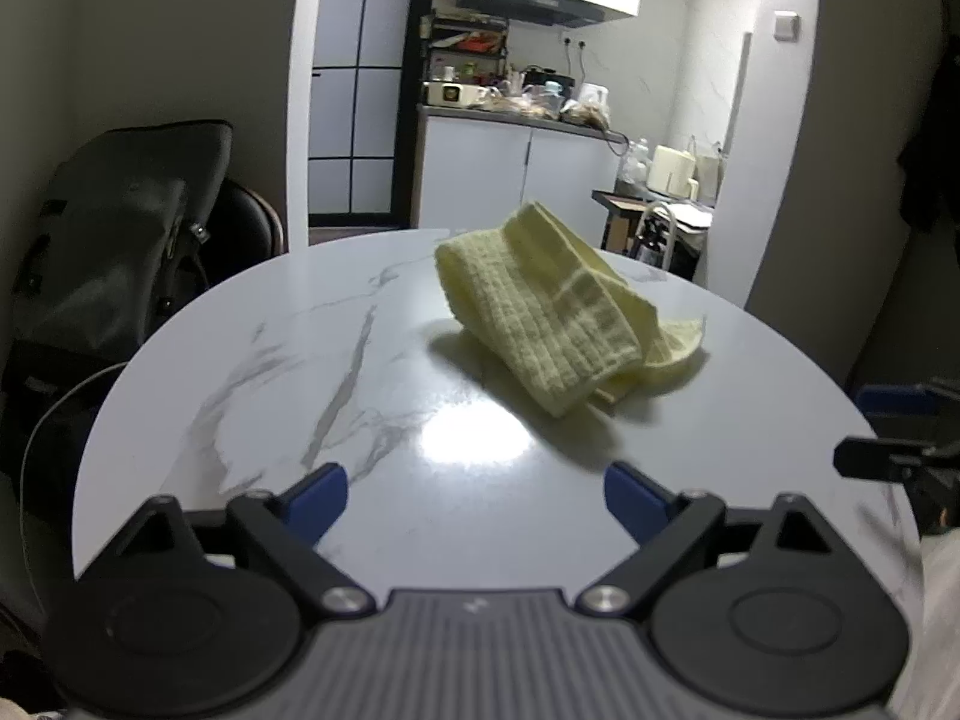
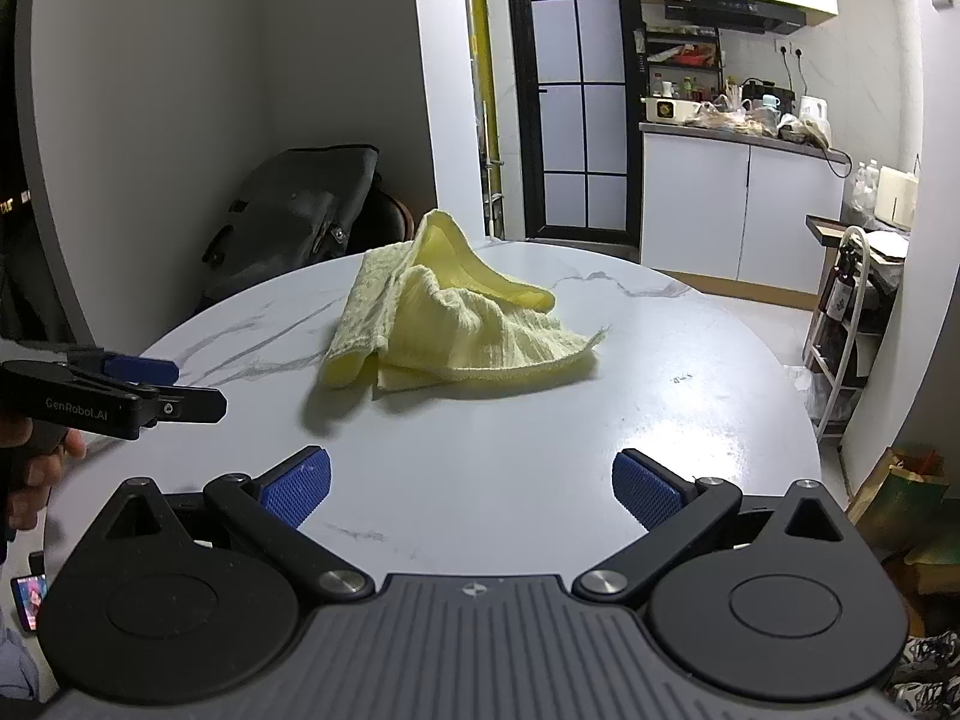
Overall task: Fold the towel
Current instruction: 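Move both grippers toward the crumpled yellow towel on the table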
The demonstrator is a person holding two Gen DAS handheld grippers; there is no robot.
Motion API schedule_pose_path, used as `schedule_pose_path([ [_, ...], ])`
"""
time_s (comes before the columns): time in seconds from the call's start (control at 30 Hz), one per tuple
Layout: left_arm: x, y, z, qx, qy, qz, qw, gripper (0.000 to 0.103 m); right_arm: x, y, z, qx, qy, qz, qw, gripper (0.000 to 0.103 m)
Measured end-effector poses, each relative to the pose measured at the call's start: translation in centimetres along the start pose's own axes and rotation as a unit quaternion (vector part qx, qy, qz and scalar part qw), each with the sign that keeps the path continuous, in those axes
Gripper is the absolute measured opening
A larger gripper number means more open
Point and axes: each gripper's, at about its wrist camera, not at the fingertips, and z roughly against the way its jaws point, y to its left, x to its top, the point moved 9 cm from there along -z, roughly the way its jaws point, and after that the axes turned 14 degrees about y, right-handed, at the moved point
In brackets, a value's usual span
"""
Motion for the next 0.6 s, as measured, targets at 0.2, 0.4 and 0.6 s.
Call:
schedule_pose_path([
  [0.2,0.2,-0.3,-0.2,-0.001,0.001,-0.011,0.9999,0.093,-0.1,-0.4,-0.2,-0.010,-0.001,-0.006,1.000,0.103],
  [0.4,0.6,-0.5,-0.7,0.006,0.007,-0.014,0.9999,0.093,0.0,-0.6,0.0,-0.006,-0.003,-0.005,1.000,0.103],
  [0.6,1.2,-0.7,-1.0,0.010,0.008,-0.018,0.9997,0.093,0.5,-1.3,-0.3,0.001,0.000,-0.021,1.000,0.103],
])
